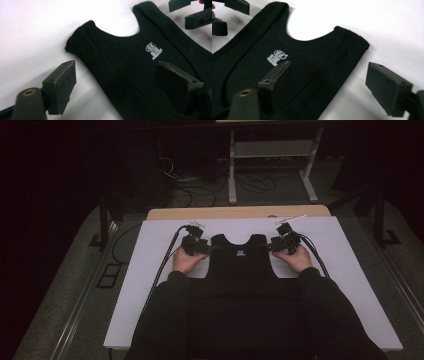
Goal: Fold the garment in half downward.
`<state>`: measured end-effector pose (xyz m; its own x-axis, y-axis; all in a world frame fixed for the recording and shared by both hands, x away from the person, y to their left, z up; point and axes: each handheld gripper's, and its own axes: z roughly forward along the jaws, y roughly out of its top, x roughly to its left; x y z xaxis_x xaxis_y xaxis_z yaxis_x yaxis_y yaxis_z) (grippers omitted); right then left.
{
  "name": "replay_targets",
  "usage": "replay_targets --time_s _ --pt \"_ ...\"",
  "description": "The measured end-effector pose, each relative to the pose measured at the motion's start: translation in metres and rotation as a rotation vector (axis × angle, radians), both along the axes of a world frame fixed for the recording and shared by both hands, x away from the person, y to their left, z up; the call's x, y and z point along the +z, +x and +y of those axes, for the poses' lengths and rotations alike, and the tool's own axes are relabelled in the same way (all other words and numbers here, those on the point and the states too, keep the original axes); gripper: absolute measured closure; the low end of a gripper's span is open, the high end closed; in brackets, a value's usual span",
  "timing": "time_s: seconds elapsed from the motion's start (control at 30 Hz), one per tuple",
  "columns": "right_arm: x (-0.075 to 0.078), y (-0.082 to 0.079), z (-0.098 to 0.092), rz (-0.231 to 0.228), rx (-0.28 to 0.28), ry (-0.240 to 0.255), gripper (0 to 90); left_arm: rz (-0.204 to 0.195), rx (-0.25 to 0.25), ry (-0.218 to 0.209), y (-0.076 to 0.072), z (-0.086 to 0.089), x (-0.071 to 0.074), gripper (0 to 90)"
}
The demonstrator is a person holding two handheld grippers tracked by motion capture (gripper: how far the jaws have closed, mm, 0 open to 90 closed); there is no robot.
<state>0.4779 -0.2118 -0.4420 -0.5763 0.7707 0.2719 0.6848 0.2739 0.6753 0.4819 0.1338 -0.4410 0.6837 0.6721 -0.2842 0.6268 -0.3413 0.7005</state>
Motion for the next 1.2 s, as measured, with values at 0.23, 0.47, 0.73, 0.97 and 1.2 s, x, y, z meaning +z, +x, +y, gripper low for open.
replay_targets --time_s 0.23,0.47,0.73,0.97,1.2 --pt "-0.008 0.000 0.006 0.017 -0.003 -0.036 32.9 -0.005 0.017 0.032 0.000 -0.002 -0.002 26.9" --pt "-0.008 0.000 0.006 0.020 -0.009 -0.024 48.2 -0.004 0.018 0.058 -0.001 -0.006 -0.004 40.1" --pt "-0.009 -0.002 0.012 0.016 0.016 -0.023 68.5 0.003 0.019 0.059 -0.003 -0.012 -0.007 60.7" --pt "-0.009 -0.003 0.014 0.030 0.037 -0.024 83.2 0.009 0.029 0.051 -0.005 -0.018 -0.010 82.5" --pt "-0.005 -0.007 0.012 0.031 0.040 -0.021 84.4 0.007 0.058 0.013 -0.009 -0.015 -0.005 86.1"
